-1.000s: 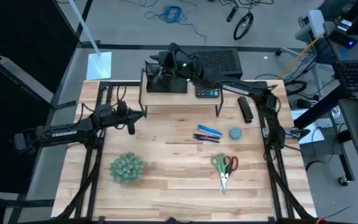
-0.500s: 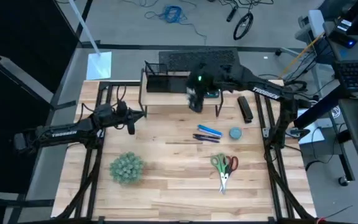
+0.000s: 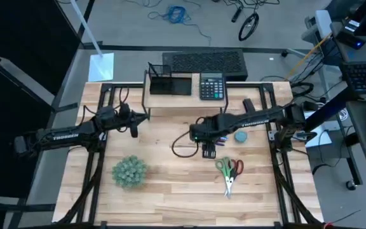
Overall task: Pick and place office supplies into organizer
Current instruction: Put the dark blue pen into the desk organizer on the shelf
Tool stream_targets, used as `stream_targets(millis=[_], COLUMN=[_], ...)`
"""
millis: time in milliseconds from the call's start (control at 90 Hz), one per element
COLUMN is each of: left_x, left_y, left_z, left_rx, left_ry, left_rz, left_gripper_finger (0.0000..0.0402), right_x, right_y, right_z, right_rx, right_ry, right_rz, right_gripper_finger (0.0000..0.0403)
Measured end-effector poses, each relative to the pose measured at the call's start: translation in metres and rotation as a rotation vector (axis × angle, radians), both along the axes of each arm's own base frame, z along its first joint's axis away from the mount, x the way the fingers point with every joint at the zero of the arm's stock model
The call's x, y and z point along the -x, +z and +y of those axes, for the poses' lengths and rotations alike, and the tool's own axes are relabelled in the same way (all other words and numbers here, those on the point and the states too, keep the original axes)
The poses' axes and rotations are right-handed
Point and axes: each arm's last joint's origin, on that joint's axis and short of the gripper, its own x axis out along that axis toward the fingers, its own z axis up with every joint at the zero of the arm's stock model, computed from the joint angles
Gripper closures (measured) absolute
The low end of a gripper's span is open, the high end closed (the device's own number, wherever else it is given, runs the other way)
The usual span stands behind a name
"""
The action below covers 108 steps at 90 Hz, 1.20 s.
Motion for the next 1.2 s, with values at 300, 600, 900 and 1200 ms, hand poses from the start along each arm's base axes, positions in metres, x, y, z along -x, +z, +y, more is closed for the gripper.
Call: stream_targets(millis=[300,600,900,1200], left_x=[0.000,0.000,0.000,0.000], left_y=[0.000,0.000,0.000,0.000], left_z=[0.000,0.000,0.000,0.000], left_rx=[0.000,0.000,0.000,0.000], left_ry=[0.000,0.000,0.000,0.000], left_rz=[0.000,0.000,0.000,0.000], left_gripper_finger=[0.0391,0.0391,0.0391,0.0391], right_x=[0.014,0.019,0.024,0.025], right_y=[-0.054,-0.077,-0.083,-0.084], right_z=[-0.010,-0.014,-0.015,-0.015], right_rx=[-0.005,-0.019,0.030,0.071], right_ry=[-0.063,-0.100,-0.045,0.023], right_rz=[-0.036,-0.124,-0.125,-0.106], right_gripper_finger=[0.0234,0.0261,0.0282,0.0384])
